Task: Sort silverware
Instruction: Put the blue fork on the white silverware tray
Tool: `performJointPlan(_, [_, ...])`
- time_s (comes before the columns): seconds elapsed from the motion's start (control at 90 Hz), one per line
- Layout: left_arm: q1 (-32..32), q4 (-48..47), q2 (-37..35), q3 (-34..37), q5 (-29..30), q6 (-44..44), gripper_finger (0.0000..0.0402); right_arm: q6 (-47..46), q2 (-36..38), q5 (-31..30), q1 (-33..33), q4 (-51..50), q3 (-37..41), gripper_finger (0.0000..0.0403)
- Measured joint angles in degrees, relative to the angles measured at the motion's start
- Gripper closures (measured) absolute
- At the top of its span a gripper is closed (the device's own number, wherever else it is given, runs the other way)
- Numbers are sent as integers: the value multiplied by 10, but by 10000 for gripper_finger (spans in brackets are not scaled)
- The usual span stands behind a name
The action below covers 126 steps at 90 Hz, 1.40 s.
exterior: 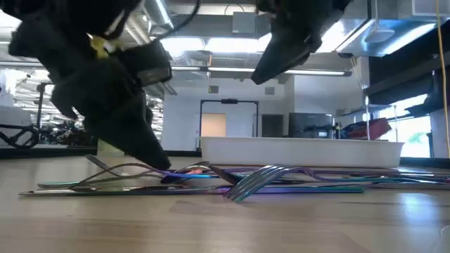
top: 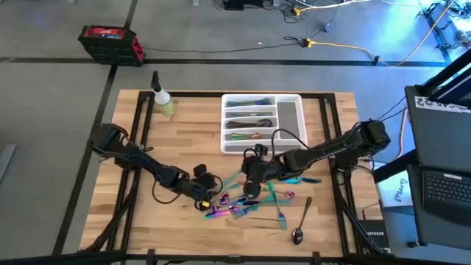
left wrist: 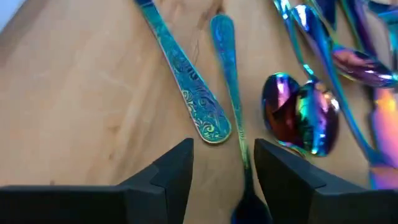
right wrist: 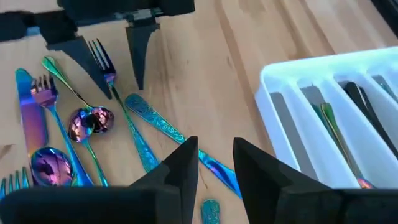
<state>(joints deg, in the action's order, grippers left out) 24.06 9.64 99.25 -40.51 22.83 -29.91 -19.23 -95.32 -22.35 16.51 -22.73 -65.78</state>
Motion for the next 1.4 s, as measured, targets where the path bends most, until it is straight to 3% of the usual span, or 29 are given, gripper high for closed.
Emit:
performJointPlan(0.3, [-5,6,18,-1,-9,42,256,-40,-1,15,0,-39,0,317])
performJointPlan(0.622, [-4,5,17,-6,-17,88,388,-110,-4,99,-9,-26,51,317])
performJointPlan(0.833, [-9,-31,-15,-3,-15,89,399,-128,-4,68,-7,-2,53,317])
performJointPlan(1.022, [-19,-118,-110,-3,33,113,400,-133,-2,24,-8,11,26,317])
performJointPlan(1.233, [-48,-185,-242,-4,47,310,401,-135,37,6,-53,43,16,317])
performJointPlan(1.311, [-57,-200,-281,-4,45,423,401,-132,53,56,-81,67,16,317])
performJointPlan(1.4, [-66,-211,-310,-5,41,567,401,-116,67,155,-111,122,16,317])
